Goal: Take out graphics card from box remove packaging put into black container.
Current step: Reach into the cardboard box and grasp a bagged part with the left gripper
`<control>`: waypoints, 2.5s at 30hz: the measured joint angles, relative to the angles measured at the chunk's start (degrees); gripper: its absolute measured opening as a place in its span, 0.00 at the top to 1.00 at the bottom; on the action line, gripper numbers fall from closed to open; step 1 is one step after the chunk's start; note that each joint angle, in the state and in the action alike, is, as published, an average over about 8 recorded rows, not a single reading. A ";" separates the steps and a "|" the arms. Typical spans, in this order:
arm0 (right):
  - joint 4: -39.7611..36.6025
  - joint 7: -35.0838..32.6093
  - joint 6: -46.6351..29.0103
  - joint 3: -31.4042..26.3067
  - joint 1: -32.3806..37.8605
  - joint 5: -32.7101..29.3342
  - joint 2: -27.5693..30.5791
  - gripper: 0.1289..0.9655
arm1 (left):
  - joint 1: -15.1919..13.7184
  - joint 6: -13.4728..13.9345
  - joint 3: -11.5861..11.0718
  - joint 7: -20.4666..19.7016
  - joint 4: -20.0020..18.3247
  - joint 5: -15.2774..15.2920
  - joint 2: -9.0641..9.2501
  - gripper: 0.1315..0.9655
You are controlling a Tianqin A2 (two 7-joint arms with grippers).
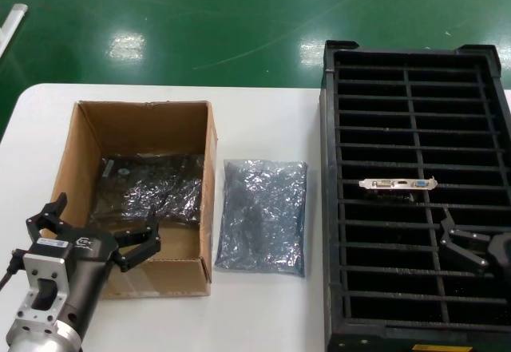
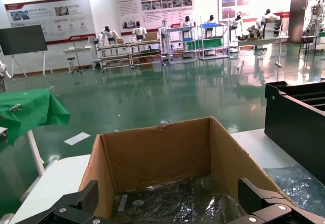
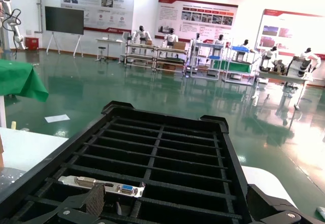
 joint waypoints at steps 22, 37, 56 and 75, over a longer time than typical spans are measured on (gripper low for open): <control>0.00 0.00 0.00 0.00 0.00 0.00 0.00 0.00 | -4.18 5.21 5.24 -1.77 0.59 6.22 -10.62 0.00; 0.00 0.00 0.00 0.00 0.00 0.00 0.00 0.00 | -35.73 34.10 12.94 10.03 25.27 31.16 -15.13 0.00; 0.00 0.00 0.00 0.00 0.00 0.00 0.00 0.00 | -53.61 28.49 25.00 36.75 59.58 33.56 -4.26 0.00; 0.00 0.01 0.00 0.00 0.00 0.00 0.00 0.00 | -52.33 22.46 25.04 45.52 58.68 28.29 -5.07 0.37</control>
